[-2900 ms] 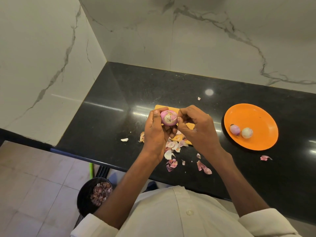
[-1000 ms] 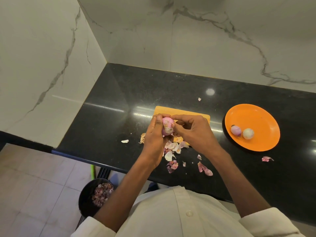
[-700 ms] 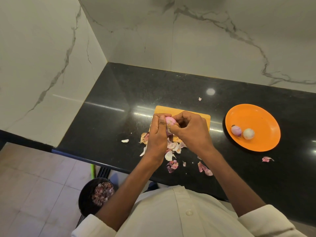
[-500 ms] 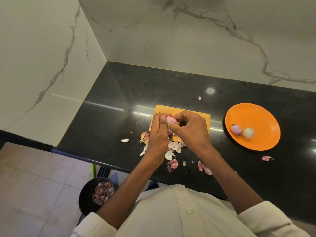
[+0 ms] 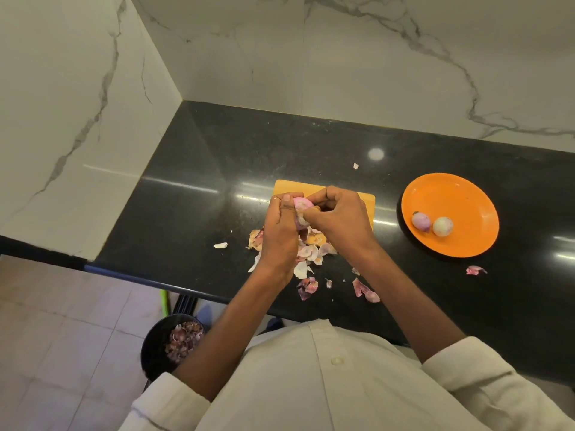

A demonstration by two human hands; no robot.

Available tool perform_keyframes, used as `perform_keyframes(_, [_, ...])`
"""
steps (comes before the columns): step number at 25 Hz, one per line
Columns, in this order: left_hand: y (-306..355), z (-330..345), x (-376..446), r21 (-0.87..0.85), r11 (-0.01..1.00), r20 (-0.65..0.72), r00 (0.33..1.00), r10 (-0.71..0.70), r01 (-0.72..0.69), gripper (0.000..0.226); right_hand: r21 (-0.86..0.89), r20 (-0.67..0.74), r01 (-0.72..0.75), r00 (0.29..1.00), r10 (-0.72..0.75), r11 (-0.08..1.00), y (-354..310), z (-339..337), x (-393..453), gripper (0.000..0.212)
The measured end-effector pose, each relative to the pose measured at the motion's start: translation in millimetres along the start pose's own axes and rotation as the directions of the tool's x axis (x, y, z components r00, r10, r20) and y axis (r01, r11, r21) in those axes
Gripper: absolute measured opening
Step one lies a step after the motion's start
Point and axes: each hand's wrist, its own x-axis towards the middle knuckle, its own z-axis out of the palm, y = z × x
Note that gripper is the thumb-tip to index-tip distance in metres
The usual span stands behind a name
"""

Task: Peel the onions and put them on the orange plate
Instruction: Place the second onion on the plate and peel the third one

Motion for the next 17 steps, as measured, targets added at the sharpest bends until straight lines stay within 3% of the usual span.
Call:
perform_keyframes(3, [-4, 1, 1, 0.013, 1.000, -0.009, 1.000, -0.021, 0.022, 0.033, -0.032, 0.004, 0.010, 1.000, -0.010, 0.999, 2, 0, -2, 0.012])
perform_keyframes(8, [-4, -4, 11, -0.017, 1.000, -0.106, 0.994, -0.016, 0.014, 0.034, 0.064, 0.063, -0.048, 0.997, 0.044, 0.997, -1, -10, 2, 0.030])
perform_keyframes(12, [3, -5, 14, -0.081, 0.997, -0.064, 0.998, 0.003, -0.008, 0.032, 0.173, 0.097, -0.026, 0.995, 0.009, 0.985, -8, -7, -3, 0.019])
perform_keyframes(17, [8, -5, 15, -0.134, 0.991, -0.058, 0.998, 0.002, -0.009, 0.031, 0.206, 0.092, 0.037, 0.994, -0.057, 0.978, -8, -8, 1, 0.023])
